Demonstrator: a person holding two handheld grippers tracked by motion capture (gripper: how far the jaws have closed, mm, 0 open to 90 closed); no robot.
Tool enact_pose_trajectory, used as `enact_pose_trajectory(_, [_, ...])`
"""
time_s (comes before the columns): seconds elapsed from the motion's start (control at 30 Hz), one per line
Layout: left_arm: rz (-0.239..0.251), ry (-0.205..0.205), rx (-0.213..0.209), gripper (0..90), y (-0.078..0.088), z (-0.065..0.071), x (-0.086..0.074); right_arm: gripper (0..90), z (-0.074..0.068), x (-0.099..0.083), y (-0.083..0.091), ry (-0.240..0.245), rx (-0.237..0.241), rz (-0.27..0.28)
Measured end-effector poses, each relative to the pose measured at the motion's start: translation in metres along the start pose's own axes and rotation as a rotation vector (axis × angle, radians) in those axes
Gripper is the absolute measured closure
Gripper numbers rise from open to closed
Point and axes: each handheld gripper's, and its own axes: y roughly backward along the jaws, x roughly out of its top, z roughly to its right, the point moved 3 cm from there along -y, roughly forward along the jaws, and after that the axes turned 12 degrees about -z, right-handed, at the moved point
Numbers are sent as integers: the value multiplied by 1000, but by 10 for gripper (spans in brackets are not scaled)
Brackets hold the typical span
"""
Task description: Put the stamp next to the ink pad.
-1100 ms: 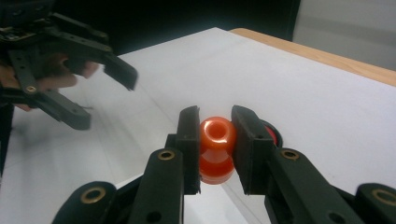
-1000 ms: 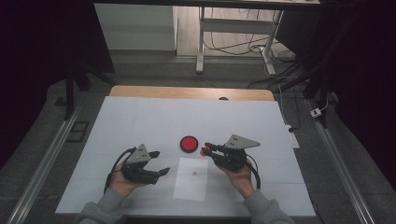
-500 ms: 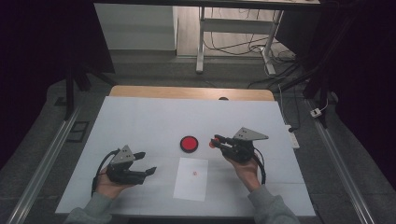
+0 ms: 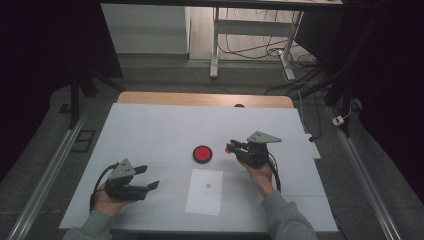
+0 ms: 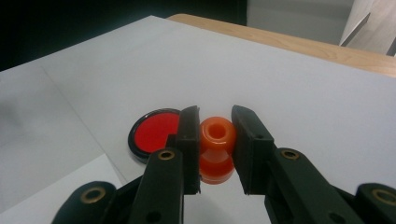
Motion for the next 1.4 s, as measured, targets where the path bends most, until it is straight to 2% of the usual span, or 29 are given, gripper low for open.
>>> enact_pose_trajectory(0.27, [-8,-13,17,273,-1,0,-2,726,6,10,-25,-2,-13,-52])
enact_pose_trajectory(0.67, [-22,-26,26,274,-3,3,-3,724,11,3,-52,2,-36,-118])
enact_pose_trajectory(0.9, [-28,-28,24,274,-5,4,-2,720,12,-2,-59,6,-48,-153])
enact_pose_trajectory(1.1, [-31,-29,27,272,-5,4,-2,709,12,-3,-62,8,-43,-154])
enact_pose_trajectory(1.2, [-30,-26,31,267,-5,4,-3,624,13,-4,-61,3,-46,-161])
enact_pose_trajectory(1.4, [-27,-27,35,263,-4,4,-4,535,12,0,-50,-13,-40,-116])
